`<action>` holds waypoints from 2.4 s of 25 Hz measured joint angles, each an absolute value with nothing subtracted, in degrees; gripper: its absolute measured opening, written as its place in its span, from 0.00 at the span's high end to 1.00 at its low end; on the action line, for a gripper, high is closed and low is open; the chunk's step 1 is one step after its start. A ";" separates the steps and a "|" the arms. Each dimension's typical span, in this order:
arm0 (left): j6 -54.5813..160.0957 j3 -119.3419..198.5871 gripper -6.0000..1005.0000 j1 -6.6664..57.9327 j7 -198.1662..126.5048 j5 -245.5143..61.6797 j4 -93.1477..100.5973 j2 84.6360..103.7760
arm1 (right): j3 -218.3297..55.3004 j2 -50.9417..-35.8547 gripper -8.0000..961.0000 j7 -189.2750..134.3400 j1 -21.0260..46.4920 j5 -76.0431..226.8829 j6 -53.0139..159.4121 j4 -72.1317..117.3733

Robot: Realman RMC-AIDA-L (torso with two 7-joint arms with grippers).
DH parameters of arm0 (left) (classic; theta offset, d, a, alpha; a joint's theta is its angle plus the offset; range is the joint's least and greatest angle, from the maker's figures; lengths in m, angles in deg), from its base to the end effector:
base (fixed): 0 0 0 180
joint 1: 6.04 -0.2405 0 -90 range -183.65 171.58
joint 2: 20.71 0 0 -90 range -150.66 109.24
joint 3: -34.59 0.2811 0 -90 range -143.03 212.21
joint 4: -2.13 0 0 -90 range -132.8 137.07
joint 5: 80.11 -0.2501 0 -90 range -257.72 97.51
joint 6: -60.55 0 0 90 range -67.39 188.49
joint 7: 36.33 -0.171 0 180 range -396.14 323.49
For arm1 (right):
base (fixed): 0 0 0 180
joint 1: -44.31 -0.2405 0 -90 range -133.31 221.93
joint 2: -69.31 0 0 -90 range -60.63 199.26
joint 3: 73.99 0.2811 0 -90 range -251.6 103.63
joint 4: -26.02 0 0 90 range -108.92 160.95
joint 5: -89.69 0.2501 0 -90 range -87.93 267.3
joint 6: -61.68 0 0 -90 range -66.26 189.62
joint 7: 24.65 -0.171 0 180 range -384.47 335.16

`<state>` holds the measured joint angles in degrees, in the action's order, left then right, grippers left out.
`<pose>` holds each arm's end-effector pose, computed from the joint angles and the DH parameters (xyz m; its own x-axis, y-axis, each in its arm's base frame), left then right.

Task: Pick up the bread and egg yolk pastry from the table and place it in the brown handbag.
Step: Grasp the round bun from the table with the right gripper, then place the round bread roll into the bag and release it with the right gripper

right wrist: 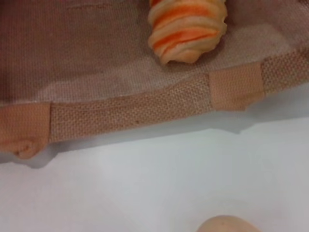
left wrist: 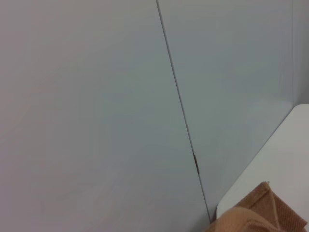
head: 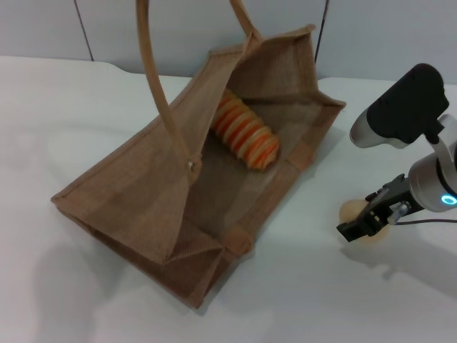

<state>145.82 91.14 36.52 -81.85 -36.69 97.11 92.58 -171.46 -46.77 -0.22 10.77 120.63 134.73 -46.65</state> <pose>-0.0753 0.4672 0.1386 0.9568 0.2152 0.1957 0.2909 -0.7016 -0.6505 0.2075 0.4153 -0.0847 0.7572 -0.6090 0.2360 -0.4343 -0.7394 -0.5144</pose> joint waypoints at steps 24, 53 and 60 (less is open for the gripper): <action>145.89 91.28 0.87 36.54 -81.85 -36.69 97.00 92.67 | -170.39 -46.84 0.22 -0.50 8.04 120.80 133.54 -41.03; 145.17 91.35 0.88 37.41 -81.85 -36.50 96.69 92.88 | -168.90 -46.73 0.39 -0.05 9.89 126.49 135.74 -59.49; 143.87 92.75 0.87 40.08 -81.91 -35.19 96.70 93.36 | -169.37 -46.85 0.40 2.25 9.23 132.39 131.88 -59.28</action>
